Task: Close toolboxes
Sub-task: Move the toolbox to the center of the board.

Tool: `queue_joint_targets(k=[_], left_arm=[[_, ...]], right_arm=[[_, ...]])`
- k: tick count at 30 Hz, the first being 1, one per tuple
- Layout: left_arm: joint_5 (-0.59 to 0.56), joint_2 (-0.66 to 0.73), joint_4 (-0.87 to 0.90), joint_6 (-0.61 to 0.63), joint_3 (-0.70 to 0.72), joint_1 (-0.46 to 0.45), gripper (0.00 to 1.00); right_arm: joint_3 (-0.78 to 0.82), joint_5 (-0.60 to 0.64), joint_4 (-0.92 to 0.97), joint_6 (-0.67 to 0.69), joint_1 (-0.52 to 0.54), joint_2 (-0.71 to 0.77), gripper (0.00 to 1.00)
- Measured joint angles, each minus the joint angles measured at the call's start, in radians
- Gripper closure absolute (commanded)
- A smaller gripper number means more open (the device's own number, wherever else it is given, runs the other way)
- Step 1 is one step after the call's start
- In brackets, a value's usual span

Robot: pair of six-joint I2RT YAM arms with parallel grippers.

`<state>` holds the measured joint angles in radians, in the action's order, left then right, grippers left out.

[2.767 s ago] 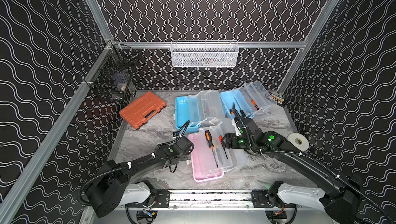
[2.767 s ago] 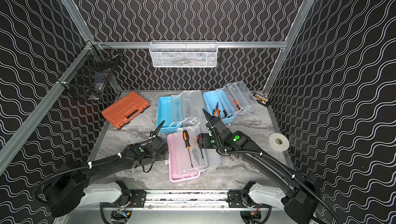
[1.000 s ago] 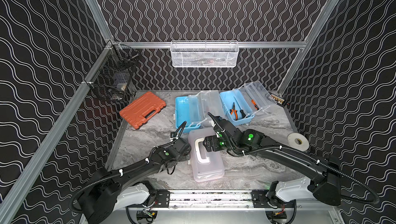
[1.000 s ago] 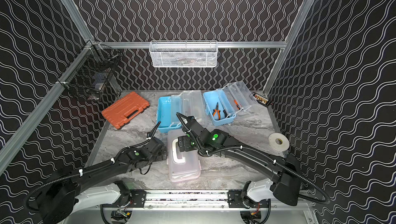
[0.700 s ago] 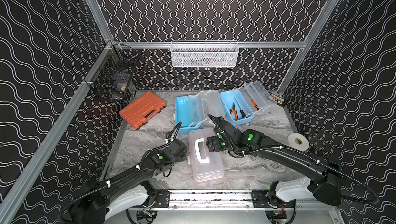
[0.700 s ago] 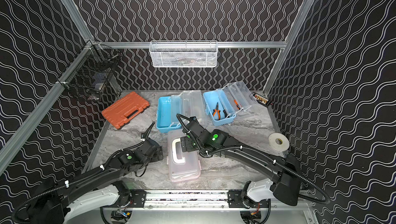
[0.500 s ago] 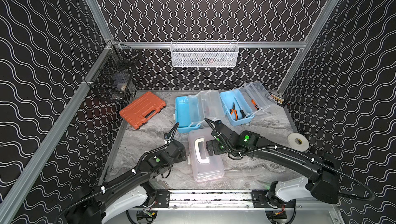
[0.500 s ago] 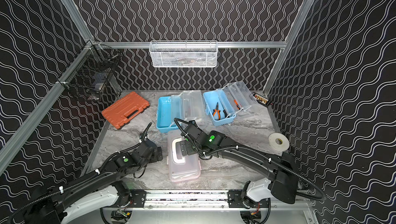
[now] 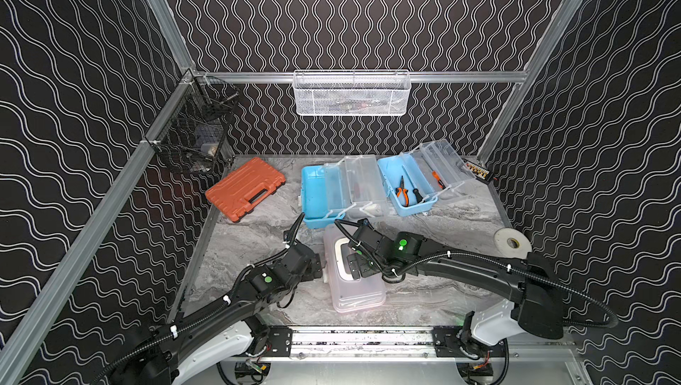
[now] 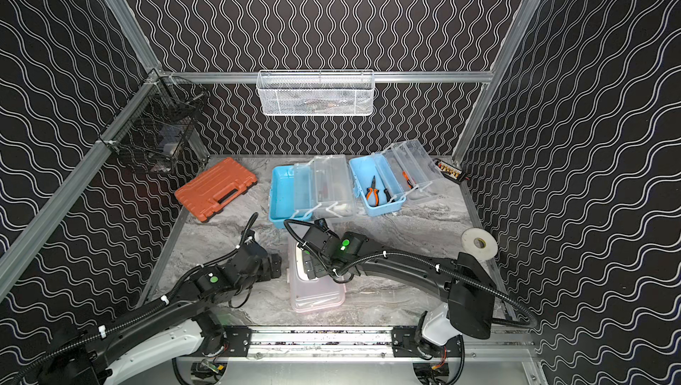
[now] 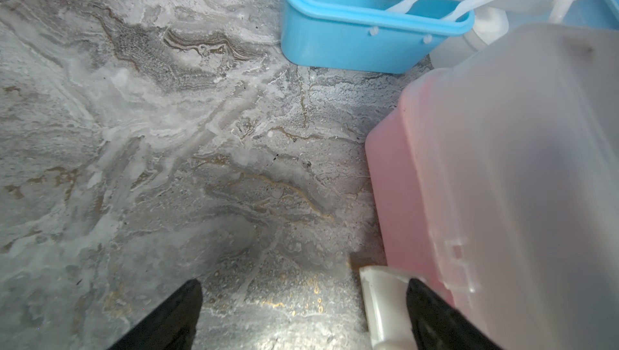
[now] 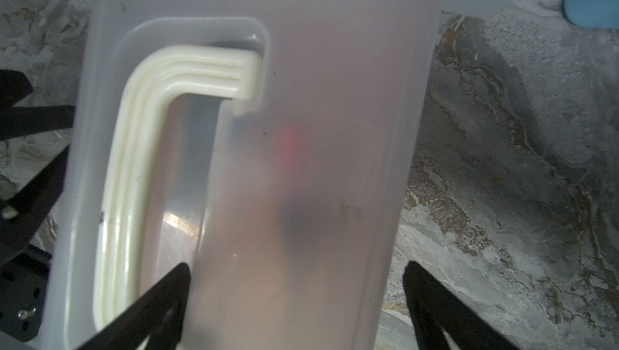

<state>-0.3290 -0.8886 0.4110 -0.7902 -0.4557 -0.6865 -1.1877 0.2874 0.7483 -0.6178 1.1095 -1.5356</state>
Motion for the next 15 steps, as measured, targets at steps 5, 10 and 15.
queue_joint_targets(k=[5, 10, 15], left_arm=[[0.019, -0.008, -0.025, 0.0, 0.006, 0.0, 0.01], [0.041, -0.031, -0.06, 0.0, 0.008, 0.0, 0.01], [0.045, -0.031, -0.076, 0.0, 0.013, 0.0, 0.01]], right_arm=[[-0.011, 0.05, -0.004, 0.001, 0.001, -0.02, 0.03], [-0.029, 0.109, -0.01, 0.01, 0.003, -0.045, 0.03], [-0.047, 0.214, -0.013, 0.017, 0.003, -0.082, 0.03]])
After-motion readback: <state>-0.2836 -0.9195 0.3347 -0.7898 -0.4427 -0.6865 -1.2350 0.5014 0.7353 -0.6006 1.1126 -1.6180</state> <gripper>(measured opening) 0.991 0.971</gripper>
